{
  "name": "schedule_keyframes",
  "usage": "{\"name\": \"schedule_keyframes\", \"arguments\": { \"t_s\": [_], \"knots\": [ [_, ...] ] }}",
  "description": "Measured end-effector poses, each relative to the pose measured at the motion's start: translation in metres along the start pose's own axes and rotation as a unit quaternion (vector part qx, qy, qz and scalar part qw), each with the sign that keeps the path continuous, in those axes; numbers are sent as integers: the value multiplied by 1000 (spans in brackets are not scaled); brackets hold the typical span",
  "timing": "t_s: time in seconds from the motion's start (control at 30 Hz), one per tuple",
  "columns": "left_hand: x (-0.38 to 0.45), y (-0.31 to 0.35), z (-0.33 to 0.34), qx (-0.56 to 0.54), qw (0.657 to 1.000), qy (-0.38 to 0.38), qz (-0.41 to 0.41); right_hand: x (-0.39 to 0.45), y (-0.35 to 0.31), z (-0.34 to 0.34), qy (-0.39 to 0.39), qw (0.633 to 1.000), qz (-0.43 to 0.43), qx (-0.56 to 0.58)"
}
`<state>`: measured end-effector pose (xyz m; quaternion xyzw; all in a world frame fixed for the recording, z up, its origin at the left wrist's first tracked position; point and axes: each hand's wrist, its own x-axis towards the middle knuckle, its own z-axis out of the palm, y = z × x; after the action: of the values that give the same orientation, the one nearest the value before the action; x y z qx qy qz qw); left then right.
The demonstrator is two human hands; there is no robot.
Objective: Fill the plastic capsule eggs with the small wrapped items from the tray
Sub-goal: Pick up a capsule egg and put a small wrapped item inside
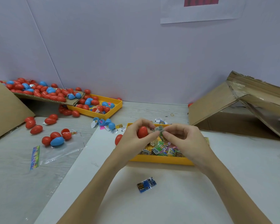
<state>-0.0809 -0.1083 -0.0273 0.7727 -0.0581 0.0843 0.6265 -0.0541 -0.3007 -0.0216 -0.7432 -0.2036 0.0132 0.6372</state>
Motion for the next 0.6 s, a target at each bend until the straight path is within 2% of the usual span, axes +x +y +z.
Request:
{"name": "schedule_keyframes", "arguments": {
  "t_s": [0.1, 0.23, 0.33, 0.43, 0.6],
  "knots": [
    [0, 3, -1, -97, 993, -44, -57, 2, 2, -3, 60, 998, 19, 11],
    [-4, 6, -2, -30, 997, -74, -13, 2, 2, -5, 106, 994, 18, -2],
    [-4, 9, 1, -41, 998, -49, 10, 0, -1, -3, 100, 995, -2, 1],
    [-4, 9, 5, -83, 997, -8, -1, -1, -1, 0, 92, 996, -7, 5],
    [-2, 7, 6, -85, 996, 28, -4, -2, -2, 6, 87, 996, 8, 31]
  ]
}}
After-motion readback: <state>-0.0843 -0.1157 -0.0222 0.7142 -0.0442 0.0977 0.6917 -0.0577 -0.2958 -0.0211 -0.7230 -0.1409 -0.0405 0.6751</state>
